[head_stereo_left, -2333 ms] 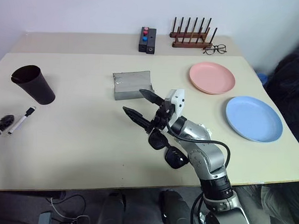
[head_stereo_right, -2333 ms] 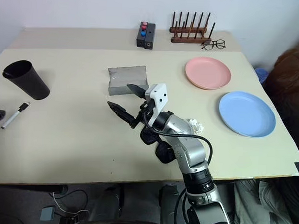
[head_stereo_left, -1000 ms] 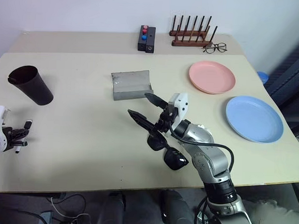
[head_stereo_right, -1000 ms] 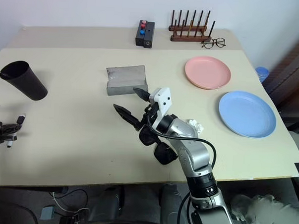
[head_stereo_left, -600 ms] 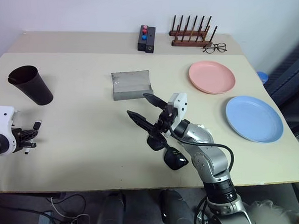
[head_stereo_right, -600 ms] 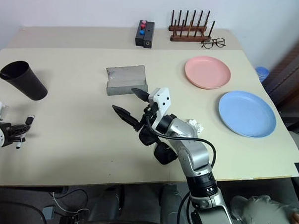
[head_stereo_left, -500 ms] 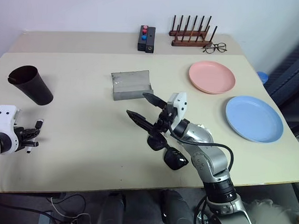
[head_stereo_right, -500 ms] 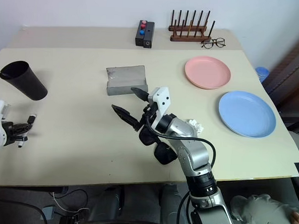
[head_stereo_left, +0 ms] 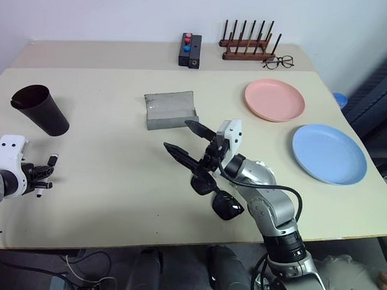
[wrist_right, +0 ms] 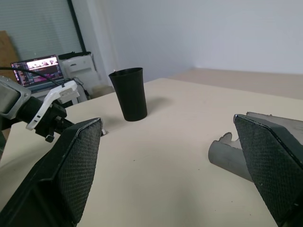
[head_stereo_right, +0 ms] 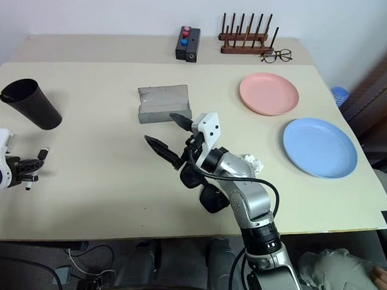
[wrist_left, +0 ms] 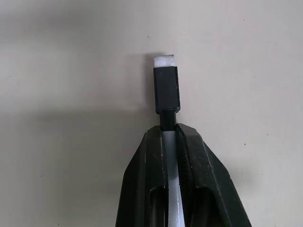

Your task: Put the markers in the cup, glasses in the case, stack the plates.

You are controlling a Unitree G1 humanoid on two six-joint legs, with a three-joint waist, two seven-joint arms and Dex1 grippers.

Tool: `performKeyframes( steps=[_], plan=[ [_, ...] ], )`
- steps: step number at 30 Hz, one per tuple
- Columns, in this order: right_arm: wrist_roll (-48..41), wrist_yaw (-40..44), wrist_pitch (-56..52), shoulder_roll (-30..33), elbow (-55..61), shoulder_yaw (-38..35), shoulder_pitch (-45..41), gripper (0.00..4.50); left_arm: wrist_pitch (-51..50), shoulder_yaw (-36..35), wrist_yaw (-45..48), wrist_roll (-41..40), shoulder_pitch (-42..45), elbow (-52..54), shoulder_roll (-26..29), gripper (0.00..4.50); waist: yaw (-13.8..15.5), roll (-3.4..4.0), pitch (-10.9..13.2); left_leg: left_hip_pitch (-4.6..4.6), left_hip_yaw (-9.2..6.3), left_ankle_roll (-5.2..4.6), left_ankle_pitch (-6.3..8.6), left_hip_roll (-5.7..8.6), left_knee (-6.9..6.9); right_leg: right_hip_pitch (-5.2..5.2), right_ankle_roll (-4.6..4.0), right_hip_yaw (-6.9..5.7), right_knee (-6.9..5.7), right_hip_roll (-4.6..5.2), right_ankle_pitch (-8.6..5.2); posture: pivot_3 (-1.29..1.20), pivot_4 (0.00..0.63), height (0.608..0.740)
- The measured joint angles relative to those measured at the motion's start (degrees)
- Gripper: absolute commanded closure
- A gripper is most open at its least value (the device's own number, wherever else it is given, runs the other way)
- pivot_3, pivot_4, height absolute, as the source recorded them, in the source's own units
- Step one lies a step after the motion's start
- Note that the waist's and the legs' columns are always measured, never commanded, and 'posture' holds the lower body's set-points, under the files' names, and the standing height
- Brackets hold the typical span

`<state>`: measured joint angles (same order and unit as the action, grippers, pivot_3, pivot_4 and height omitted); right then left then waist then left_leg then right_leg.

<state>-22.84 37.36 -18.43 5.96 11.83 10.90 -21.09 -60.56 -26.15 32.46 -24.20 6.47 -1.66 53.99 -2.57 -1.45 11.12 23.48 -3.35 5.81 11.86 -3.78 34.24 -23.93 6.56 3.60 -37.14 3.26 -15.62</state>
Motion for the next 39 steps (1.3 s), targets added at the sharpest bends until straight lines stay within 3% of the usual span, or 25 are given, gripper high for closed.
performKeyframes(
  steps=[12, 18, 27, 39],
  plan=[
    [0.0, 0.06, -0.04, 0.17, 0.0, -0.1, 0.0, 0.0, 13.36, -6.53, 2.27, -3.22, 4.15, 5.22, -3.29, 4.47, 0.02, -0.01, -0.01, 0.01, 0.0, 0.01, -0.01, 0.0, 0.01, 0.02, 0.14, 0.0, 0.0, -0.01, 0.08, 0.0, 0.15, 0.74],
    [-0.01, 0.21, -0.03, 0.13, -0.32, -0.03, -0.24, 0.0, 24.57, -8.95, -1.76, -3.35, 13.41, 6.24, -6.45, 4.47, 0.15, -0.02, -0.01, -0.02, -0.01, 0.05, -0.04, 0.0, 0.07, 0.13, 0.17, 0.0, 0.01, -0.01, 0.1, 0.0, 0.15, 0.74],
    [-0.03, 0.32, -0.03, -0.13, -0.98, -0.05, -0.51, 0.0, 51.63, -4.91, -19.17, 12.92, 24.9, -13.38, -8.42, 4.47, 0.35, -0.02, -0.01, -0.04, -0.04, 0.06, -0.04, 0.0, 0.06, 0.18, 0.21, -0.01, 0.0, -0.04, 0.11, 0.0, 0.15, 0.74],
    [0.05, 0.32, 0.03, -0.38, -1.58, -0.03, -1.45, 0.0, 71.17, 1.14, -22.05, 16.18, 35.99, -36.67, -12.94, 4.47, 0.24, -0.05, -0.03, -0.04, -0.04, 0.11, -0.08, 0.01, 0.12, 0.21, 0.25, -0.02, -0.02, -0.05, 0.13, 0.0, 0.15, 0.74]
  ],
)
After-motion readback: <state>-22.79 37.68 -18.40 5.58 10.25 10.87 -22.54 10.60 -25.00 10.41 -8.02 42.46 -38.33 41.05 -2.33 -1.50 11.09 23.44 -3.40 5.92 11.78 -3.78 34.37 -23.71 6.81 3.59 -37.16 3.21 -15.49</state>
